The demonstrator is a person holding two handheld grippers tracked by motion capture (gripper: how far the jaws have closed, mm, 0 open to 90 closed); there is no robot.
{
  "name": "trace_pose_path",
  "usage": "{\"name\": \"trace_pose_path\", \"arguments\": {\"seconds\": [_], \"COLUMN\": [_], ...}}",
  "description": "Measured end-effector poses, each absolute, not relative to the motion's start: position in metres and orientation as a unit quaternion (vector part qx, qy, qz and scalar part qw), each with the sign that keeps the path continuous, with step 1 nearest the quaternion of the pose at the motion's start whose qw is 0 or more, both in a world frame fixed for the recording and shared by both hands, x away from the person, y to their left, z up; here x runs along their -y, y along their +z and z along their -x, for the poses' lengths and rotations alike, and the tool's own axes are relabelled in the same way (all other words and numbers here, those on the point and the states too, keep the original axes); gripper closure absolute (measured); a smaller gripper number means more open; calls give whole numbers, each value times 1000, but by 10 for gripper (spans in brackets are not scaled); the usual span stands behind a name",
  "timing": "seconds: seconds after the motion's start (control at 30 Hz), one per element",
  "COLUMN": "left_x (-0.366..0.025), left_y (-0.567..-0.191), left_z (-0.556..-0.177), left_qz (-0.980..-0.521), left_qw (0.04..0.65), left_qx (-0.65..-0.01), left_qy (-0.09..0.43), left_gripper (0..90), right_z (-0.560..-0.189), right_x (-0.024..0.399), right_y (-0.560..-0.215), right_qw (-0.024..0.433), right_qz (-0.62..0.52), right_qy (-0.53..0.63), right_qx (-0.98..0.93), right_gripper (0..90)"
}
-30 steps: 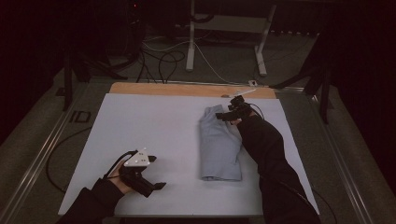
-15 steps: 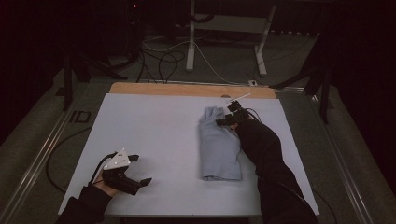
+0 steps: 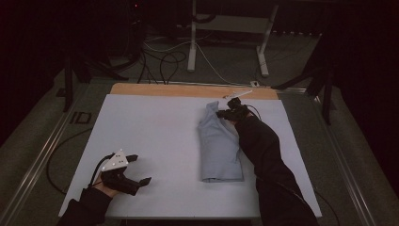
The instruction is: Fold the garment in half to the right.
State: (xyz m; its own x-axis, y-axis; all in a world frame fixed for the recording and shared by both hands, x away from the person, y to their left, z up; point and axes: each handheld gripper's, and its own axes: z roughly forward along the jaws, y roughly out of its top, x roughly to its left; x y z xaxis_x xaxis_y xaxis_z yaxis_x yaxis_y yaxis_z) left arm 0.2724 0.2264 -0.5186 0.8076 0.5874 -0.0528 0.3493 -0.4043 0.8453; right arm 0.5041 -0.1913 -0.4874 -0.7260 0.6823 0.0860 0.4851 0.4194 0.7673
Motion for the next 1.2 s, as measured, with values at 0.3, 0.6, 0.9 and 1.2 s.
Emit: {"name": "trace_pose_path", "arguments": {"seconds": [0.3, 0.6, 0.9, 1.2], "left_x": [-228, -228, -227, -227], "left_y": [-517, -518, -518, -518], "left_z": [-272, -272, -272, -272], "left_qz": [-825, -824, -827, -827], "left_qw": [473, 473, 471, 471], "left_qx": [-282, -283, -281, -280], "left_qy": [127, 129, 126, 127], "left_gripper": [6, 6, 6, 6], "right_z": [-515, -521, -521, -519], "right_x": [188, 188, 186, 188], "right_y": [-504, -513, -518, -512], "right_qw": [117, 126, 129, 134], "right_qz": [-382, -397, -398, -404], "right_qy": [374, 344, 331, 337], "right_qx": [-837, -841, -846, -840], "right_gripper": [860, 858, 842, 483]}}
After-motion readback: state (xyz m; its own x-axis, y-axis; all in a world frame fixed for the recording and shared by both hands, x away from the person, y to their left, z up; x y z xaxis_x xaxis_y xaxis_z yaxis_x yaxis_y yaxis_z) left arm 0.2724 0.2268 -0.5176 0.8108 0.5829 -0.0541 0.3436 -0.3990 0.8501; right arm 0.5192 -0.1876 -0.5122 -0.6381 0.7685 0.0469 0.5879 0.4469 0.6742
